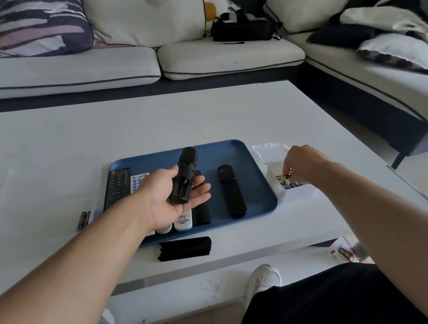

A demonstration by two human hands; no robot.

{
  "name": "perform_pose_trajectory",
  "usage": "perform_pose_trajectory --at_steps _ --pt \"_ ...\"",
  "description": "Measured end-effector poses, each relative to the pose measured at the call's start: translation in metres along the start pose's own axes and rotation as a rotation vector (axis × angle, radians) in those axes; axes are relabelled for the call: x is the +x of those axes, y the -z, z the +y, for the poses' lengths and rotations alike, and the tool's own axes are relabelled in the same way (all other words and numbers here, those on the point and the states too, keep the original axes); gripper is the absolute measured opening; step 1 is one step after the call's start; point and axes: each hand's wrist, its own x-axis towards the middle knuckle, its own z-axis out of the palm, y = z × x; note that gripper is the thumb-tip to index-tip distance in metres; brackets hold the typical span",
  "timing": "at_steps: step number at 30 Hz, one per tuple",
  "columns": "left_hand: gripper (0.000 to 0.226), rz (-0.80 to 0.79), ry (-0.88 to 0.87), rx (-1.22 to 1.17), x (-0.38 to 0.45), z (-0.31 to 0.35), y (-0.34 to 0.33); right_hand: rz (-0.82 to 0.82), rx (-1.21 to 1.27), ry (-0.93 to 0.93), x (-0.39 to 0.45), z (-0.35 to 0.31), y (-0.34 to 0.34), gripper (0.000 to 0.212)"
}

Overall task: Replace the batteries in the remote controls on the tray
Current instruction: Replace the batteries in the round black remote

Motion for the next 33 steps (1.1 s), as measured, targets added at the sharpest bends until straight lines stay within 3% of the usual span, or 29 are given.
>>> perform_pose_trajectory --at_steps 10,27,33 --pt "0.036 -0.014 -0.009 0.016 0.002 0.001 0.002 0.119 0.001 -0.008 -0.010 -0.002 0.008 0.030" --pt "0.037 -0.030 -0.072 0.000 0.000 0.010 0.016 0.167 -0.058 -0.074 -0.020 -0.013 0.012 0.023" --pt "0.035 0.029 -0.174 -0.070 0.000 0.020 0.037 0.376 0.091 0.121 -0.033 -0.062 0.040 0.034"
